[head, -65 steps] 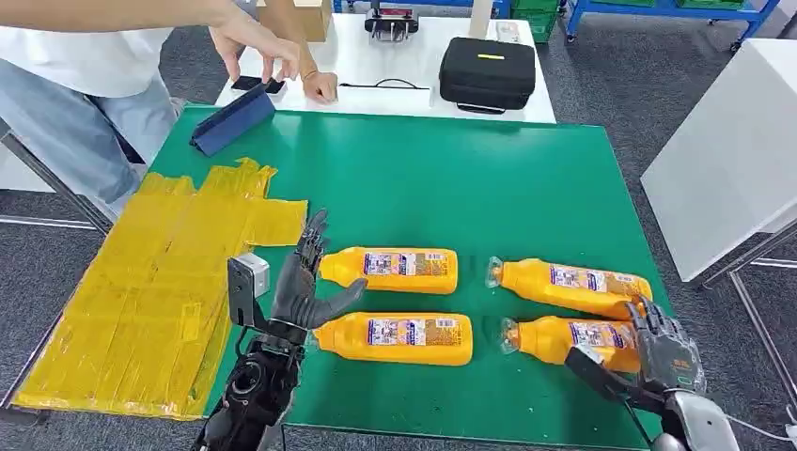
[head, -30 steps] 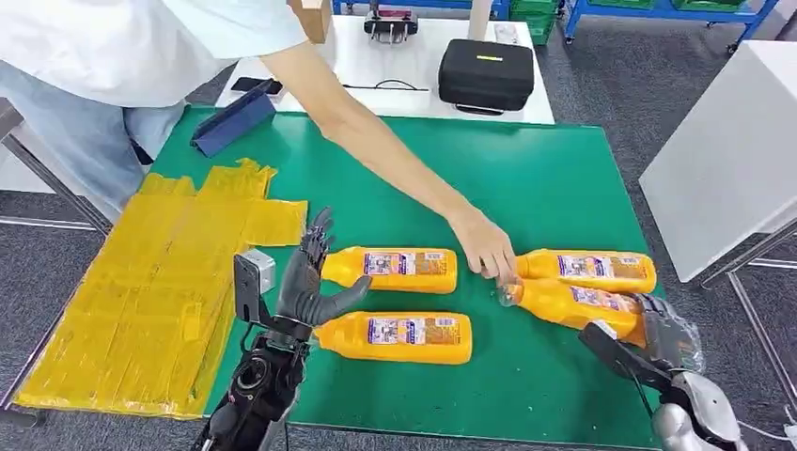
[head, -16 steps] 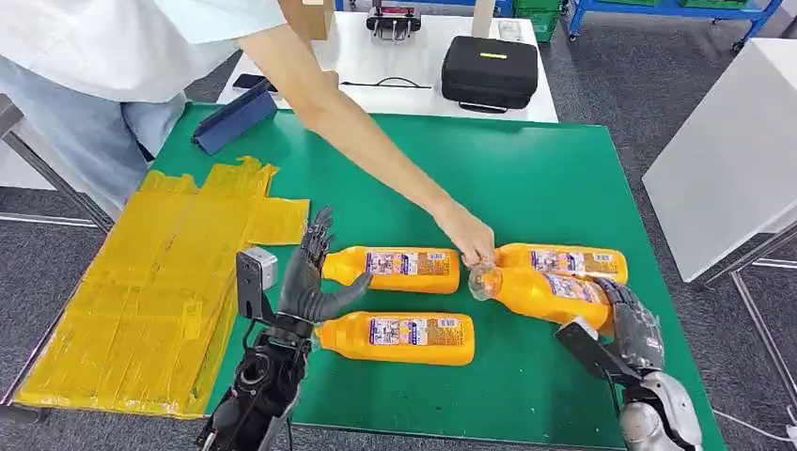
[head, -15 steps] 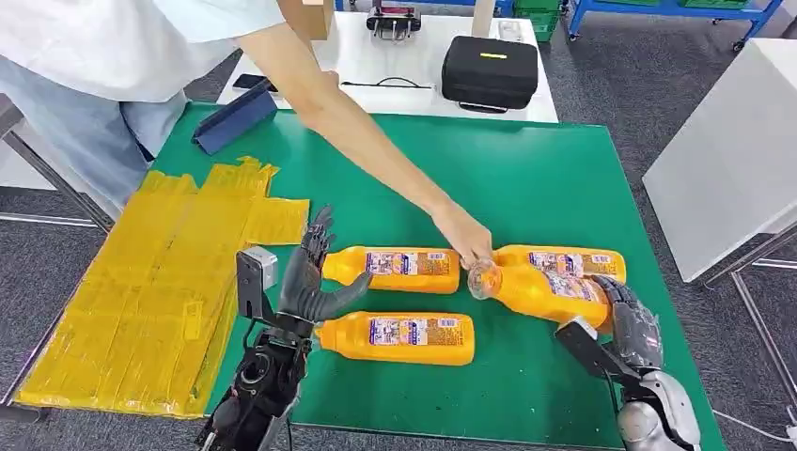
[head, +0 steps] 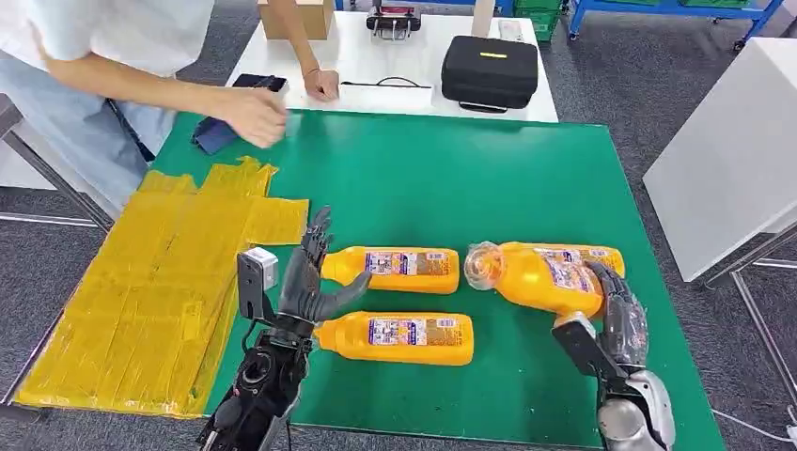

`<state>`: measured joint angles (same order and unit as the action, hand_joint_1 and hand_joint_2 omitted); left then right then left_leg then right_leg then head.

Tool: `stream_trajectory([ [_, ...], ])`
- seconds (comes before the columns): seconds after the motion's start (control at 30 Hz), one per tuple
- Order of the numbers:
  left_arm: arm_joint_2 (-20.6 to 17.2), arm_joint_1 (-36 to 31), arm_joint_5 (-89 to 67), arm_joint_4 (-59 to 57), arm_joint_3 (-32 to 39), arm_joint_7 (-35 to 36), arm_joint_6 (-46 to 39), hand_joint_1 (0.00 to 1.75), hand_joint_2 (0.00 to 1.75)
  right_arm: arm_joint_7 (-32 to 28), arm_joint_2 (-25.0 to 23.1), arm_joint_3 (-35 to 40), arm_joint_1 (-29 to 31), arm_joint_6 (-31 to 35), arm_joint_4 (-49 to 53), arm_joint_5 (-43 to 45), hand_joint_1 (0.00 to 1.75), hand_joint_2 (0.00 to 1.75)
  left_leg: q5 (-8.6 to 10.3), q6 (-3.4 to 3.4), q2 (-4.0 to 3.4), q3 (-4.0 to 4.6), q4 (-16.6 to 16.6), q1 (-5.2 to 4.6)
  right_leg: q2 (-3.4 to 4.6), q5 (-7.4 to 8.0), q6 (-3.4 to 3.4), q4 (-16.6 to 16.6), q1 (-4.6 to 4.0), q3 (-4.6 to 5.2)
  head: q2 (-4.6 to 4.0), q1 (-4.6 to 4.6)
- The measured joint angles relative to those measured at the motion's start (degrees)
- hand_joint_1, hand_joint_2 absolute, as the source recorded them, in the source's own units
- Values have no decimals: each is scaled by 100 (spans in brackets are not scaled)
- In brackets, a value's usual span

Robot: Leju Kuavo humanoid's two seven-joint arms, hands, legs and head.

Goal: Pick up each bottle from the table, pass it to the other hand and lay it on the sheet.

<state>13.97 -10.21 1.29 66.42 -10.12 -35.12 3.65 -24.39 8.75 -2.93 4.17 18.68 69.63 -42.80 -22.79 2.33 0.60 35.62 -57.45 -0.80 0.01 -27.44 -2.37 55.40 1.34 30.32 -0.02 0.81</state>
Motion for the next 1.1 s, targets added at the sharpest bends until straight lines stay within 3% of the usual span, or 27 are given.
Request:
stream_trajectory([
  [0.27, 0, -2, 0, -31, 2, -9, -13, 0, 175, -118, -234, 83, -120, 72, 354, 273, 175, 175, 0, 0, 1, 1, 0, -1, 0, 0, 0, 0, 1, 1, 0, 0],
  [0.57, 0, -1, -30, -70, 4, -30, -83, 0, 175, -730, -747, 185, -453, -30, 1101, 1419, 175, 175, 0, 0, -1, 2, 0, 1, 1, -1, 1, 0, -1, 3, 0, 2],
  [1.1, 11, -240, 127, -278, -221, 48, 962, 0, 175, -796, -1412, 512, -700, -387, 2097, 1507, 175, 175, 0, 0, -2, 5, 0, 0, 1, -1, 2, 0, 2, 10, 0, 0],
])
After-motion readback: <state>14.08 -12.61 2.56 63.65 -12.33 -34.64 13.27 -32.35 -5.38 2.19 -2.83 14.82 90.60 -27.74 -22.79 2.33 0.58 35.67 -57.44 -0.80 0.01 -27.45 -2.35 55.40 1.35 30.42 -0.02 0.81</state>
